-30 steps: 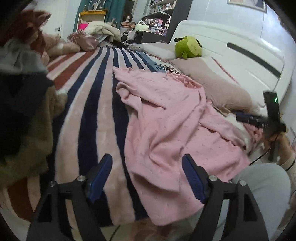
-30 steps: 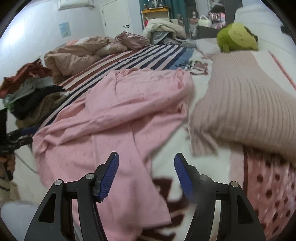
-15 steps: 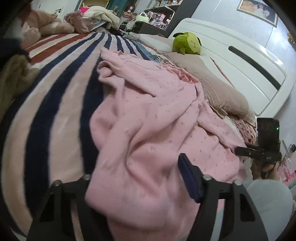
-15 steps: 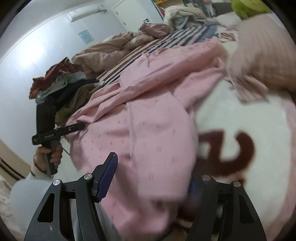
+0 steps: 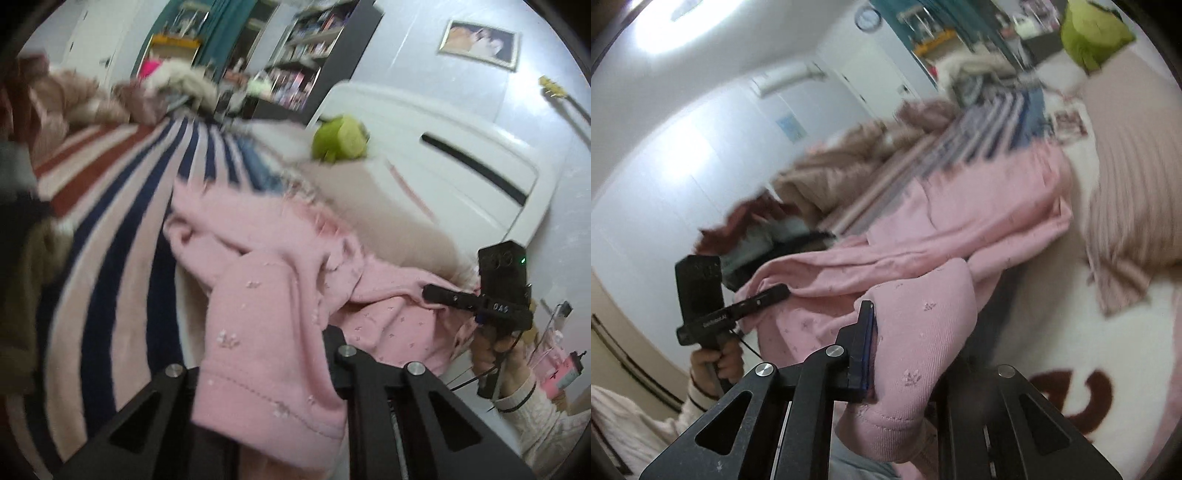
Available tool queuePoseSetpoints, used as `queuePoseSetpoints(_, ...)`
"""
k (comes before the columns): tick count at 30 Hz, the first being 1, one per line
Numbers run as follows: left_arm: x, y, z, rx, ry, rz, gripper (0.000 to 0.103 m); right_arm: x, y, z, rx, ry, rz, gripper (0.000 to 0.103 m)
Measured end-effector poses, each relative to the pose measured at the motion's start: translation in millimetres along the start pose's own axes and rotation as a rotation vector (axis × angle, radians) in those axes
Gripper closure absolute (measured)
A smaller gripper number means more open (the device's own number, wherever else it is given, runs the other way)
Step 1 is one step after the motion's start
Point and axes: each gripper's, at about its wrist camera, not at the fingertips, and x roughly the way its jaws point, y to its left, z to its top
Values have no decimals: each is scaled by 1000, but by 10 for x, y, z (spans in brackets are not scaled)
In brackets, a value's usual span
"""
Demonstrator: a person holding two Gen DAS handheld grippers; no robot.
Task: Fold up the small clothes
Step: 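Grasp the shirt hem with the left gripper while the right gripper folds the other side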
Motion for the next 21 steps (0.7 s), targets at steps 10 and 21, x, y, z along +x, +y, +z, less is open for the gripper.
queuePoseSetpoints(10,-944,-246,-69,33,-46,-34,91,-570,687,-119,-65,-14,65,96)
queuePoseSetpoints(21,436,391,190,29,161,153,77,266,38,264,-73,191,-179,95)
